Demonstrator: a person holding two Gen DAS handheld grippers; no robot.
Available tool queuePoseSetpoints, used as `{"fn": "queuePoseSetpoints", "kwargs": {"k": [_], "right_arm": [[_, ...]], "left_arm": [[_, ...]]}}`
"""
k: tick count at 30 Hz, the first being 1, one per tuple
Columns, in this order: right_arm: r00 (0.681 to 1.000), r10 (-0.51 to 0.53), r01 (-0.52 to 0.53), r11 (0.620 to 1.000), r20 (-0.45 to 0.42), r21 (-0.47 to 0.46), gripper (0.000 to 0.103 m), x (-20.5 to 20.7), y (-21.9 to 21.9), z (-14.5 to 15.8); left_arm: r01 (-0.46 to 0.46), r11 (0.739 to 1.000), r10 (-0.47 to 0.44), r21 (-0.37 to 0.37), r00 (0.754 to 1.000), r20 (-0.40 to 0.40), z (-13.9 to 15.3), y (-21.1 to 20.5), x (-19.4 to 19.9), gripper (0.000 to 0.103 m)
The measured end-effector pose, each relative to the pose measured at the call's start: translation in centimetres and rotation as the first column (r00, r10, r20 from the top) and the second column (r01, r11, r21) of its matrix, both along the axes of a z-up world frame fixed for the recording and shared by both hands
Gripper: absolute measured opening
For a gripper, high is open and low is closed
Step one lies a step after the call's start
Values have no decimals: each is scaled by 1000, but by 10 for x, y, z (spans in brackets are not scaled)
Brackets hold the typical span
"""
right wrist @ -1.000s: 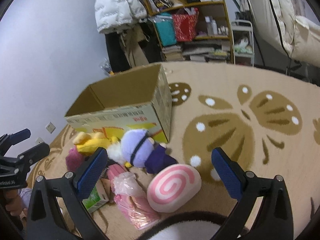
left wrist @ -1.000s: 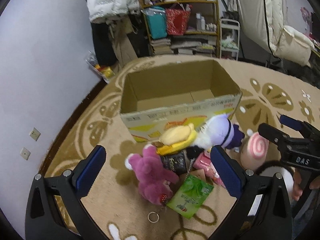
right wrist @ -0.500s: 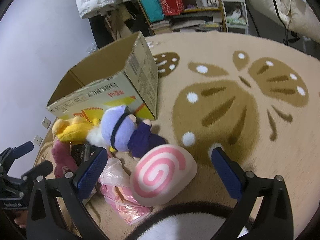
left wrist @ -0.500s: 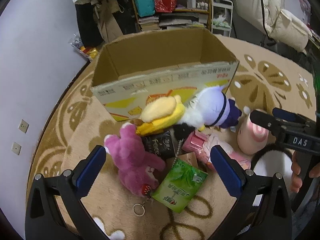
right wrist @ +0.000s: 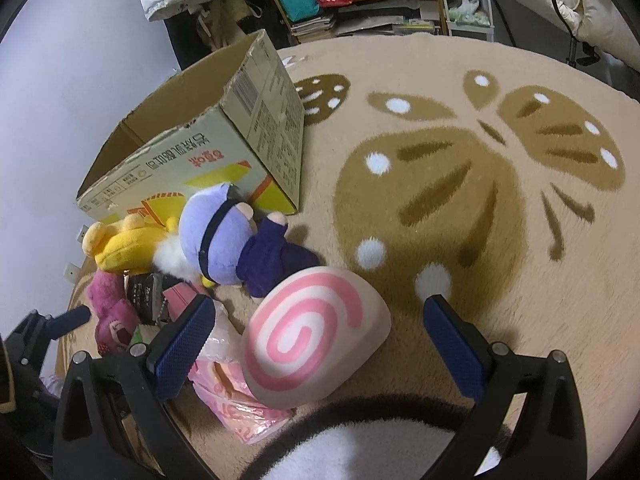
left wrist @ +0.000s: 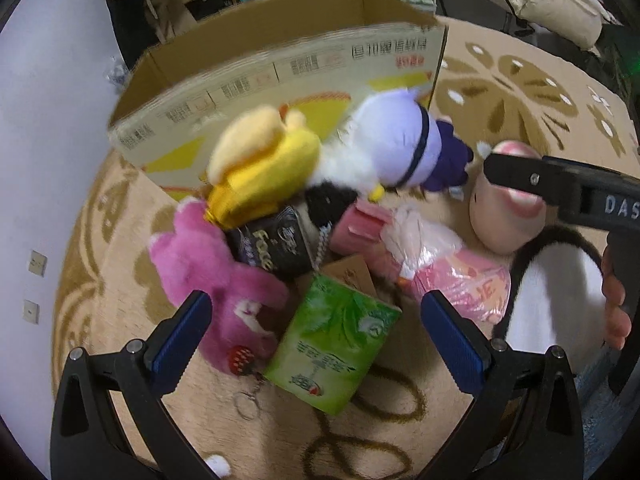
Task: Organize soft objects
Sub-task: 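Lower both tools toward the pile, left to green tissue pack, right to swirl cushion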
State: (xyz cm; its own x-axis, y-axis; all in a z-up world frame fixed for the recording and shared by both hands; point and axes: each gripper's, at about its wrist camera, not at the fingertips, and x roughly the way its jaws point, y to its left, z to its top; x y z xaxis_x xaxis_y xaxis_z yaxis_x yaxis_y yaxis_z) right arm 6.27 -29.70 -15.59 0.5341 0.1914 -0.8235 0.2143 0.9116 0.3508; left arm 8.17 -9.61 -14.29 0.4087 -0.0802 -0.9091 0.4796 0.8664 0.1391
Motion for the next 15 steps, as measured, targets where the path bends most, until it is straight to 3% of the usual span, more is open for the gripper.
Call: {"fn": "queuePoseSetpoints", "kwargs": {"k": [11,15], "right_arm": [[1000,7,-6,1000,-4,14,103,-1,0,-2],[1000,20,-20,1000,-7,15,102,1,3,-3]], "left_arm": [[36,999,-35,33,999,-19,-14,-13,-5,102],[50,997,-50,58,999,-9,-16,-15,-7,91]]}}
